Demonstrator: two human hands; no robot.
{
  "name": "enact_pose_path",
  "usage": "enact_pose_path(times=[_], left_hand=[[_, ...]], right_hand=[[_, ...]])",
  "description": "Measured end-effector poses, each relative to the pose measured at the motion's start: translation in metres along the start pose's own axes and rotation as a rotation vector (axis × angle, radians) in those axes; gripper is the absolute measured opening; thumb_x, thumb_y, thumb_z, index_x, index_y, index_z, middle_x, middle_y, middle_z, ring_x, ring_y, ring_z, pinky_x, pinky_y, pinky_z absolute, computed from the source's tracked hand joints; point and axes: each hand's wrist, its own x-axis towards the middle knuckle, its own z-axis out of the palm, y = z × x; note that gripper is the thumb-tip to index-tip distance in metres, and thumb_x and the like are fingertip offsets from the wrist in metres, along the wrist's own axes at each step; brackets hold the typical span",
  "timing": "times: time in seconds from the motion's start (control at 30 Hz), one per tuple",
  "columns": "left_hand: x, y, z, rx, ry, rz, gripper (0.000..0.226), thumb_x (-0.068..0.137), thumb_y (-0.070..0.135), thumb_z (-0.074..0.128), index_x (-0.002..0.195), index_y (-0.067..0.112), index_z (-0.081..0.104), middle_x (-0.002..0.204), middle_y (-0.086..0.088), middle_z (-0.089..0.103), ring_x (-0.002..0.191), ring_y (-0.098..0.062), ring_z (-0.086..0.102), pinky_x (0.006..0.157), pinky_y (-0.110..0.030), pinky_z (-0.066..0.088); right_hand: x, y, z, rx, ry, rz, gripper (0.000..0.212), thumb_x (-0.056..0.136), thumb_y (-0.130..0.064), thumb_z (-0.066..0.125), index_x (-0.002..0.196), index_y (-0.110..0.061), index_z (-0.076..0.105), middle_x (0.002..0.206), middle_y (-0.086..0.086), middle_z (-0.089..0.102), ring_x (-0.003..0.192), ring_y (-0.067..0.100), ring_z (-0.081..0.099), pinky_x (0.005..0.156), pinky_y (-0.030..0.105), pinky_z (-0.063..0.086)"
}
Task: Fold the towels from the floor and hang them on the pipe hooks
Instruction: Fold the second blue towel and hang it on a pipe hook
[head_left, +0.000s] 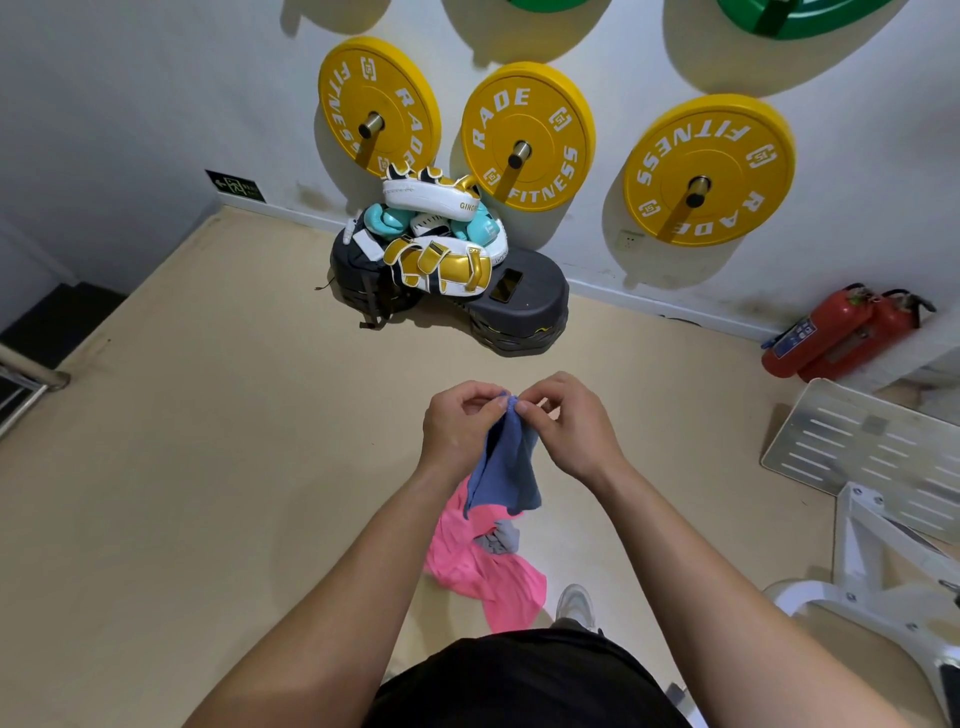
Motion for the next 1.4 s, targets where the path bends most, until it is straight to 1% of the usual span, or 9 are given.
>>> enact_pose_path(times=[0.5,0.67,0.83,0.93,1.03,1.1,1.2,1.3,1.4], left_hand=[[0.002,0.005,-0.008,0.014,-0.045,0.025,0.014,0.093,0.015,0.065,0.101,0.017,0.077,0.097,0.007,0.076,0.095,-0.008,0.070,0.089,-0.027,0.055],[0.002,0.010,-0.007,-0.055,-0.082,0.042,0.016,0.091,0.010,0.069,0.098,0.024,0.073,0.092,0.010,0.074,0.087,0.001,0.070,0.081,-0.016,0.053],[0.006,0.008,-0.012,-0.036,-0.104,0.052,0.023,0.089,0.000,0.066,0.092,0.022,0.073,0.087,0.007,0.074,0.081,-0.002,0.069,0.079,-0.016,0.053],[0.009,0.009,-0.015,0.010,-0.095,0.085,0.022,0.090,-0.001,0.063,0.090,0.019,0.071,0.087,0.004,0.073,0.081,-0.006,0.067,0.080,-0.019,0.054],[0.012,0.014,-0.018,0.062,-0.101,0.107,0.020,0.091,0.001,0.060,0.089,0.019,0.069,0.089,0.002,0.072,0.083,-0.007,0.067,0.078,-0.018,0.053],[0.013,0.016,-0.020,0.102,-0.106,0.131,0.019,0.092,0.002,0.059,0.090,0.019,0.069,0.090,0.003,0.072,0.084,-0.007,0.067,0.077,-0.017,0.053],[0.014,0.019,-0.022,0.144,-0.126,0.172,0.018,0.093,0.004,0.058,0.092,0.018,0.070,0.091,0.006,0.071,0.086,-0.006,0.066,0.076,-0.015,0.052],[0.014,0.023,-0.025,0.134,-0.117,0.183,0.018,0.093,0.004,0.058,0.092,0.018,0.070,0.090,0.007,0.071,0.085,-0.005,0.066,0.074,-0.014,0.052],[0.017,0.026,-0.030,0.111,-0.076,0.172,0.016,0.094,0.005,0.059,0.093,0.016,0.070,0.088,0.008,0.070,0.079,-0.001,0.064,0.068,-0.014,0.049]], right_hand=[[0.007,-0.010,0.010,0.026,0.052,0.063,0.016,0.089,-0.037,0.064,0.078,-0.025,0.063,0.073,-0.011,0.067,0.072,0.012,0.063,0.070,0.043,0.055],[0.009,-0.017,0.011,0.022,0.118,0.094,0.017,0.089,-0.042,0.064,0.080,-0.027,0.062,0.072,-0.011,0.065,0.071,0.009,0.062,0.067,0.037,0.054],[0.014,-0.012,0.005,0.112,-0.071,0.058,0.015,0.092,-0.039,0.065,0.106,-0.035,0.068,0.068,-0.010,0.060,0.064,0.004,0.055,0.063,0.018,0.043],[0.012,-0.010,0.003,0.177,-0.222,0.055,0.025,0.099,-0.029,0.056,0.078,-0.028,0.069,0.062,-0.012,0.058,0.060,0.005,0.047,0.062,0.022,0.040],[0.011,-0.013,-0.001,0.319,-0.291,0.157,0.027,0.097,-0.012,0.051,0.074,-0.012,0.066,0.065,0.001,0.061,0.059,0.011,0.048,0.061,0.027,0.043],[0.012,-0.011,-0.002,0.208,-0.291,0.151,0.017,0.086,-0.007,0.056,0.081,-0.018,0.069,0.062,-0.003,0.062,0.056,0.007,0.050,0.056,0.022,0.042],[0.017,-0.007,0.000,-0.030,-0.252,0.107,0.004,0.079,-0.022,0.064,0.078,-0.026,0.065,0.062,-0.008,0.058,0.058,0.011,0.050,0.056,0.030,0.041],[0.022,-0.006,0.000,-0.230,-0.237,0.075,0.012,0.083,-0.035,0.061,0.072,-0.029,0.058,0.079,-0.003,0.061,0.073,0.017,0.057,0.066,0.036,0.047],[0.026,0.000,0.000,-0.312,-0.264,0.081,0.005,0.080,-0.032,0.057,0.079,-0.029,0.061,0.092,-0.002,0.063,0.082,0.021,0.060,0.075,0.038,0.052]])
